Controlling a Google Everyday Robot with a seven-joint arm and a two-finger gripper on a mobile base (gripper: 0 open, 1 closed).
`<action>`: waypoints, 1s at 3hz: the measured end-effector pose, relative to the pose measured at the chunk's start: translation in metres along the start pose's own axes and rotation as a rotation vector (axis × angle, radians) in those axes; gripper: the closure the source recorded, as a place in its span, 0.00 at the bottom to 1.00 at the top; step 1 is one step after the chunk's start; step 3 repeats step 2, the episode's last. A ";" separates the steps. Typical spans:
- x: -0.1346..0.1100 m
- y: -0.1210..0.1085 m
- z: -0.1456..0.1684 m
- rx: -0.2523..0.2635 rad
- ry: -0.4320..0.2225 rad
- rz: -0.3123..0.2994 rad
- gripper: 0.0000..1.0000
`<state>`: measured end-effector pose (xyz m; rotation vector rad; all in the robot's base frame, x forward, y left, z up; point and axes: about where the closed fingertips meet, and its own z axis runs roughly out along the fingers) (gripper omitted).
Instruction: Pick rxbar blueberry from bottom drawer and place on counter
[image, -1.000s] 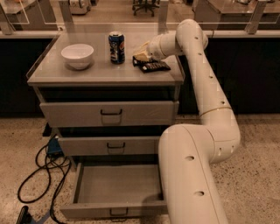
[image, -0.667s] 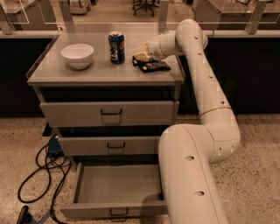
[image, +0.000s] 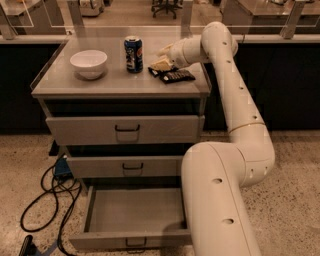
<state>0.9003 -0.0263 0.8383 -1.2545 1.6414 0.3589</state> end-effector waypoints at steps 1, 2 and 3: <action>0.000 0.000 0.000 -0.001 0.000 0.000 0.00; 0.000 0.000 0.000 -0.001 0.000 0.000 0.00; 0.000 0.000 0.000 -0.001 0.000 0.000 0.00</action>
Offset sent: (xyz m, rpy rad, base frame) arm 0.0000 0.0000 0.0000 0.0000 0.0000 0.0000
